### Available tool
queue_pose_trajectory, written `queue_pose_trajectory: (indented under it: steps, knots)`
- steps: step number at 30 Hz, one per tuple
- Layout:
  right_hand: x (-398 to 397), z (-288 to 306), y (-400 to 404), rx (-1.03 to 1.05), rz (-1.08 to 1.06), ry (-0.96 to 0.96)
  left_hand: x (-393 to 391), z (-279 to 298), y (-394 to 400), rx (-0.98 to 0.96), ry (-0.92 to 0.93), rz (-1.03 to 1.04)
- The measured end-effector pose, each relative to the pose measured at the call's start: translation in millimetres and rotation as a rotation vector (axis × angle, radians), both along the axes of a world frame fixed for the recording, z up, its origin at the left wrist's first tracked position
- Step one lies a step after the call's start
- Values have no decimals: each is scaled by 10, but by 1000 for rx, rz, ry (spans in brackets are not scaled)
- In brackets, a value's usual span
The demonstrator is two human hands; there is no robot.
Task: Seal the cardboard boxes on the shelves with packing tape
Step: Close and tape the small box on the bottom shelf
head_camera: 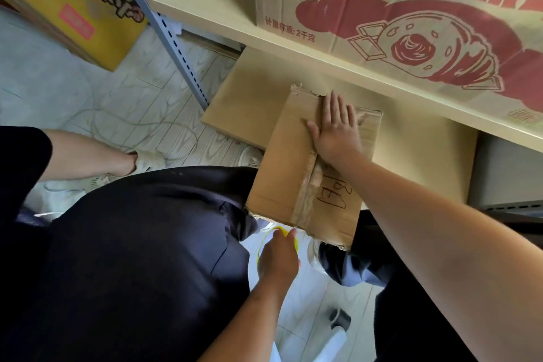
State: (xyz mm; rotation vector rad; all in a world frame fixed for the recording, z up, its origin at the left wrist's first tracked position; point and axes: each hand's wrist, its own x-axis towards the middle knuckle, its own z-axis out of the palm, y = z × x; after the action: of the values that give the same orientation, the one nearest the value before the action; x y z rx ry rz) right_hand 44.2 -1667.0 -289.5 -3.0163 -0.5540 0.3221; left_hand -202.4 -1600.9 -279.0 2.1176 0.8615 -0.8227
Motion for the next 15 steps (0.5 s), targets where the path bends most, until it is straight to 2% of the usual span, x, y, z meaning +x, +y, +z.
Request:
queue_pose_trajectory:
  steps: [2,6,10,11,15]
  knots:
    - [-357,-36,-28,53,22,7,42,-65,18,-68,-159,114]
    - [-879,101,-183,27,227,183,170,-12,-33,-195,-293,237]
    - [-916,282,-538,-14,346,200,571,51,-77,-239,-402,213]
    - [-859,288,-630,-39,358,197,686,6,-96,-243,-382,174]
    - [-676,209,-837,-94,340,177,918,-22,-195,-511,-281,183]
